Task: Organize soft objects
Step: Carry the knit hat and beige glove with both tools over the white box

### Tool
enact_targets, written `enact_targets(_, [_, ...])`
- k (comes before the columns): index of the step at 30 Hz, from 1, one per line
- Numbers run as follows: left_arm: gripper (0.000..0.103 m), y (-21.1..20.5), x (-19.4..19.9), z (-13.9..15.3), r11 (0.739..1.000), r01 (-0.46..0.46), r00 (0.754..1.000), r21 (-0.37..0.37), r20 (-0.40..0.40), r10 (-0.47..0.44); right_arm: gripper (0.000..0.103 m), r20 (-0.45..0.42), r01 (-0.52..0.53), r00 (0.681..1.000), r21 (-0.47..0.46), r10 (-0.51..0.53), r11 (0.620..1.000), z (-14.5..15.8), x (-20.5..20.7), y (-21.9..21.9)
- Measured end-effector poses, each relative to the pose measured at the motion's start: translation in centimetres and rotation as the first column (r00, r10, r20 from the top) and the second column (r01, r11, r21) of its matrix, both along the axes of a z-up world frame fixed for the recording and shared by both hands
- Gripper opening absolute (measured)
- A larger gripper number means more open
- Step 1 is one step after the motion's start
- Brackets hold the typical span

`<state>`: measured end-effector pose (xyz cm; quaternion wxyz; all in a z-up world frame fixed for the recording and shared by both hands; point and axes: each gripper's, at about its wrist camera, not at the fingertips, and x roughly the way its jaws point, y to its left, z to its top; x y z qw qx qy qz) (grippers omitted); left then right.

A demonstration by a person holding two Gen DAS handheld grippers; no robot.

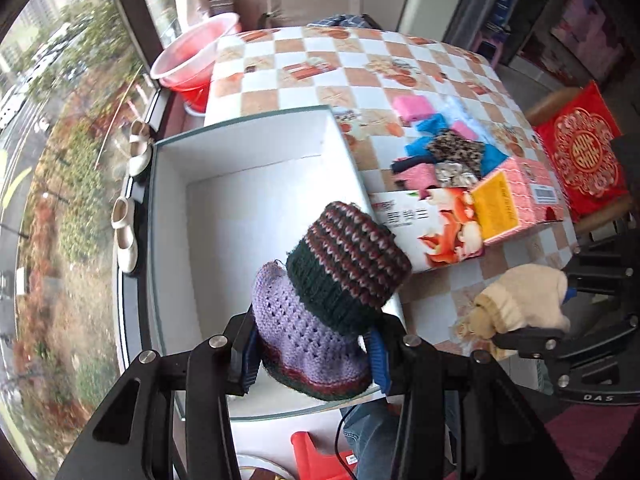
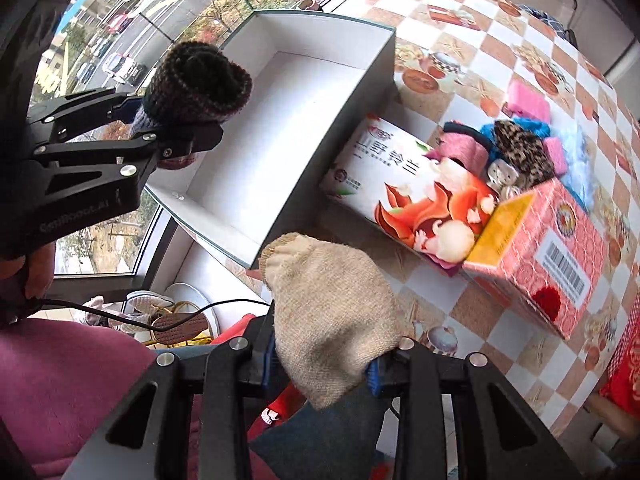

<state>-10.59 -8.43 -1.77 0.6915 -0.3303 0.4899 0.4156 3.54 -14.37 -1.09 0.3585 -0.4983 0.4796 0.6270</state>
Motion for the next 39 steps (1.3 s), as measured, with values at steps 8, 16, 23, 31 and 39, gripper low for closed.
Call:
enact_targets(8, [0.047,0.5,-5.1,-3.7,0.981,-0.184,0.982,-0.061,-0.057,0.181,0.034,-0.039,0.0,0.999,-0.012,-0.001,1.0,-1.2,-4.0,4.9])
enact_targets(16, [0.047,0.9,-5.6,-5.6,0.97,-0.227,0.972,-0.086,-0.085,0.22,0.034,-0.022,-0.069,0.997,-0.032,0.069,0.997,-3.8,-7.7,6.6])
enact_targets(23, [0.047,0.5,-6.0,-7.2,0.962,-0.244,0.967,-0.123,-0.109,0.231,0.034,-0.016,-0.112,0.994,-0.061,0.112,0.992,-5.7,-9.1,6.2])
enact_targets(31, [0.047,0.4,-6.3,-8.4,0.958,-0.243,0.965,-0.15,-0.134,0.223,0.034,0.001,-0.14,0.99,-0.103,0.141,0.985,-7.4,-10.0,5.9])
enact_targets(39, [0.047,-0.1,-6.5,-8.8,0.957,-0.238,0.965,-0.165,-0.147,0.215,0.034,0.004,-0.17,0.985,-0.153,0.172,0.973,-8.9,-11.5,4.9])
